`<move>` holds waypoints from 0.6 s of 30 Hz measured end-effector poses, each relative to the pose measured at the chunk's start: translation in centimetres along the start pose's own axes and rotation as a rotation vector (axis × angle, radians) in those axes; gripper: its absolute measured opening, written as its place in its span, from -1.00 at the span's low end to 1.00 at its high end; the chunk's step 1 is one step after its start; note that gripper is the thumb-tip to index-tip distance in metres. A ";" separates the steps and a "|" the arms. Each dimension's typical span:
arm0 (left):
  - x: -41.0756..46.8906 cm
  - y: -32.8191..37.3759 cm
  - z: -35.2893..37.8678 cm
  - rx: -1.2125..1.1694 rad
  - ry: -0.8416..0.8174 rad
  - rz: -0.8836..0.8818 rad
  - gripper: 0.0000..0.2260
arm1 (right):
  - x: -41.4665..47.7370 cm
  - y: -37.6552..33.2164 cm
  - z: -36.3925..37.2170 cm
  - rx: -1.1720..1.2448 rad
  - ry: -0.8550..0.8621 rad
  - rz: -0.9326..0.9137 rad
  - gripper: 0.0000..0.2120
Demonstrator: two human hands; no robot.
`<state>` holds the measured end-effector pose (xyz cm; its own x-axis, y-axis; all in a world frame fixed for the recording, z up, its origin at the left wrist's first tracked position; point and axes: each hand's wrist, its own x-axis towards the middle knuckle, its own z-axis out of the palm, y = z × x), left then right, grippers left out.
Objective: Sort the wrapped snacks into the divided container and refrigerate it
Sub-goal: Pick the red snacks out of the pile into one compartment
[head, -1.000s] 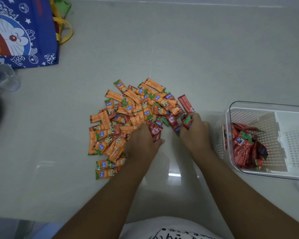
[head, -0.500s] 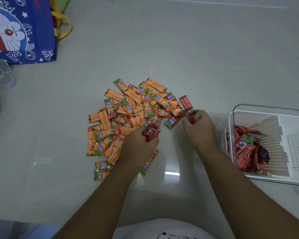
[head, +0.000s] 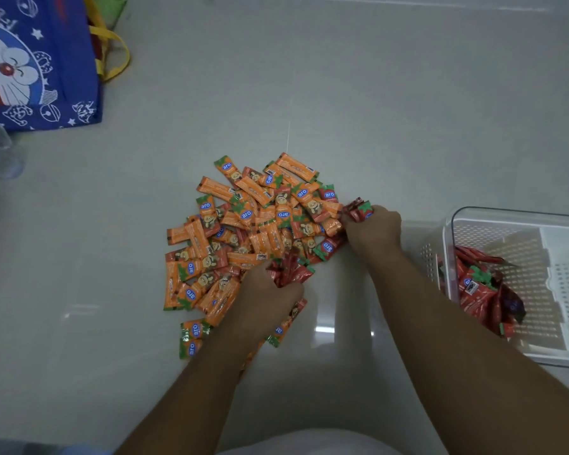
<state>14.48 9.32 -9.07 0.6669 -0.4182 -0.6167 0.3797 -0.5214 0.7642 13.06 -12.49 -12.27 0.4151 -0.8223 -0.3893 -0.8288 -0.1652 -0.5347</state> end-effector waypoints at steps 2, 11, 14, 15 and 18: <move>0.2 0.2 0.2 -0.065 0.062 -0.038 -0.77 | -0.3 0.6 0.0 0.059 -0.024 -0.006 -0.63; 1.0 0.4 0.4 -0.080 0.031 -0.040 -0.87 | -2.4 2.0 -0.9 0.294 0.074 -0.011 -0.73; 0.8 0.5 0.3 -0.175 0.067 -0.072 -0.89 | -1.6 0.6 -1.1 0.265 0.063 -0.049 -0.71; 0.8 0.5 0.1 -0.182 0.070 -0.062 -0.90 | -1.3 0.0 -1.0 0.244 0.047 -0.063 -0.69; 0.8 0.6 -0.3 -0.152 0.107 -0.024 -0.84 | -0.4 -1.0 -0.4 0.153 -0.019 -0.094 -0.70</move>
<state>15.49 8.89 -9.06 0.7176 -0.3211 -0.6180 0.4837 -0.4088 0.7739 13.58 -12.20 -11.22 0.4962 -0.7963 -0.3459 -0.7200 -0.1549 -0.6765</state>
